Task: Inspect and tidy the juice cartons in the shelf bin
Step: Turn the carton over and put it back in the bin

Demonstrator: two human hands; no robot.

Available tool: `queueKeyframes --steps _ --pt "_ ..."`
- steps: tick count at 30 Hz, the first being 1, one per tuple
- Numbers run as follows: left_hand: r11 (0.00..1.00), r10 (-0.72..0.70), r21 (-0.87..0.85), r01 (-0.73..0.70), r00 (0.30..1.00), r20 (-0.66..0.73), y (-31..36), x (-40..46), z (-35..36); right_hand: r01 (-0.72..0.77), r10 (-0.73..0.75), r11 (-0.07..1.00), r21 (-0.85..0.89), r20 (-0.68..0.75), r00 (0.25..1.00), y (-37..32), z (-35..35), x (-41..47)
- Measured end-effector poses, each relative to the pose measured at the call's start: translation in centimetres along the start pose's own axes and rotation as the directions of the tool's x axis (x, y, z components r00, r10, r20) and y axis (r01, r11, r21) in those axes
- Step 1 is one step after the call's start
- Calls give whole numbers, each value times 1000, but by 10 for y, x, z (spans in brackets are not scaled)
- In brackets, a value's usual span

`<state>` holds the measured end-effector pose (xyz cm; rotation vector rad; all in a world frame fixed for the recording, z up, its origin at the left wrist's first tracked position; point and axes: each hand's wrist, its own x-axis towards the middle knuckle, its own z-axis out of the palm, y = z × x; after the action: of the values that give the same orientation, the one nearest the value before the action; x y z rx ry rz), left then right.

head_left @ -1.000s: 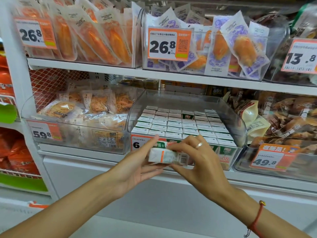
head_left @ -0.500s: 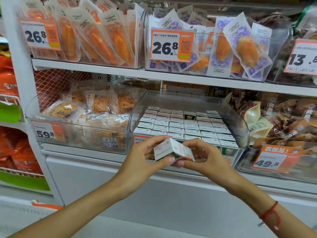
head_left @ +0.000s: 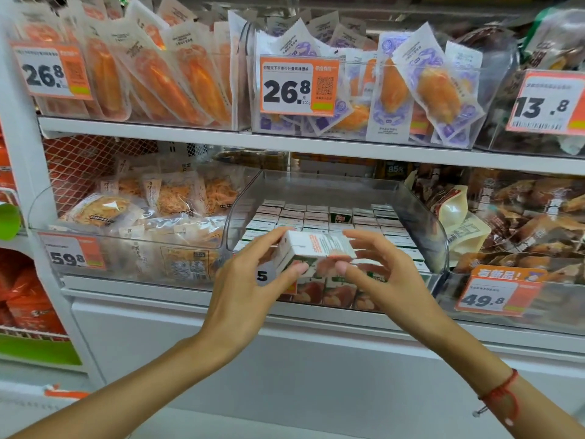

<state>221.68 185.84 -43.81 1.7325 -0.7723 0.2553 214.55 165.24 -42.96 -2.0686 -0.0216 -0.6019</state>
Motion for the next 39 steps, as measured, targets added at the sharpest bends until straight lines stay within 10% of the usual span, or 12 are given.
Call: queueKeyframes --steps 8,23,32,39 --pt "998 -28 57 35 993 -118 -18 92 45 43 -1 673 -738 57 998 46 -36 27" --pt "856 -9 485 -177 934 357 -46 194 78 101 -13 656 -748 123 992 61 -41 27" --pt "809 -181 559 -183 826 533 -39 226 88 74 17 672 -737 116 993 59 -40 28" --pt "868 -33 437 -238 848 528 -52 224 86 62 17 679 -732 101 995 59 -40 28"
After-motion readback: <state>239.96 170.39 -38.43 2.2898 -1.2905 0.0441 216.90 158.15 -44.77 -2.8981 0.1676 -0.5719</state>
